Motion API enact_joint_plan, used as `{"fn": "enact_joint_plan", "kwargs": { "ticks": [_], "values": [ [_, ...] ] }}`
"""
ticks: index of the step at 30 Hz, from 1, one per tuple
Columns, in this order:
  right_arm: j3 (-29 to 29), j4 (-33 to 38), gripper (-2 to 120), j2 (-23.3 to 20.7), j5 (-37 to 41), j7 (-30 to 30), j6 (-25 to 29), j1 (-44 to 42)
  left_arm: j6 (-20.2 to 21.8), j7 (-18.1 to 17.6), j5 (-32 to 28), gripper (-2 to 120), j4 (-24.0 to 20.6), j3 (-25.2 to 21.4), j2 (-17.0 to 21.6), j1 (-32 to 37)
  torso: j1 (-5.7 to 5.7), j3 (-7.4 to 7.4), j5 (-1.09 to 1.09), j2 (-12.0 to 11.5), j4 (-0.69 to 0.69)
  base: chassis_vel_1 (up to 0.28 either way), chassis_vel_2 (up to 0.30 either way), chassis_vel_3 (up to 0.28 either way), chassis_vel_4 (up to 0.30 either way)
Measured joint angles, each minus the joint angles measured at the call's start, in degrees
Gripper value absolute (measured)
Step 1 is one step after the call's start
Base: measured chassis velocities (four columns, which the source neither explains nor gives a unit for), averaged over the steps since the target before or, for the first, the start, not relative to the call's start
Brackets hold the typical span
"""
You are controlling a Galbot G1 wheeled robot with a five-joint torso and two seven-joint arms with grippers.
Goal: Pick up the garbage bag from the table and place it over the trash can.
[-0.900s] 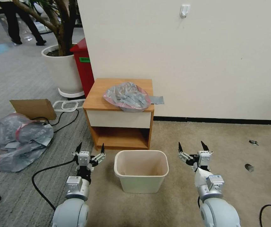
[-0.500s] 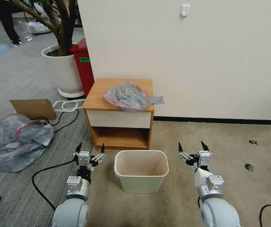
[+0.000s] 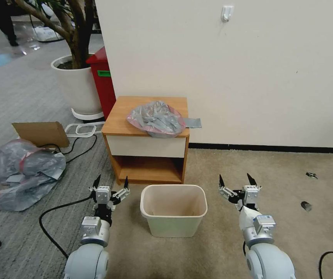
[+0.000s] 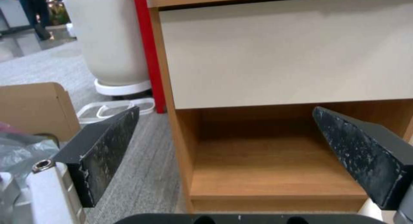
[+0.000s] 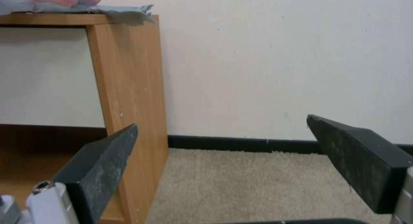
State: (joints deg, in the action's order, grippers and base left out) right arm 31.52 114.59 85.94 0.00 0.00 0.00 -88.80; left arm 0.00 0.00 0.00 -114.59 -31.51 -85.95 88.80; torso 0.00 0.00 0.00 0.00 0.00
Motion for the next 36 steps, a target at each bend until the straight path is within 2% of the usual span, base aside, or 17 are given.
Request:
{"fn": "enact_joint_plan", "kwargs": {
  "ticks": [36],
  "values": [
    [0.1, 0.6, 100, 0.0, 0.3, 0.0, -0.1, -0.2, 0.0, 0.0, -0.2, 100, -0.6, -0.3, 0.1, 0.3, 0.0, 0.0, 0.0, 0.0, 0.0, 0.0, 0.0, 0.0, 0.0]
  ]
}}
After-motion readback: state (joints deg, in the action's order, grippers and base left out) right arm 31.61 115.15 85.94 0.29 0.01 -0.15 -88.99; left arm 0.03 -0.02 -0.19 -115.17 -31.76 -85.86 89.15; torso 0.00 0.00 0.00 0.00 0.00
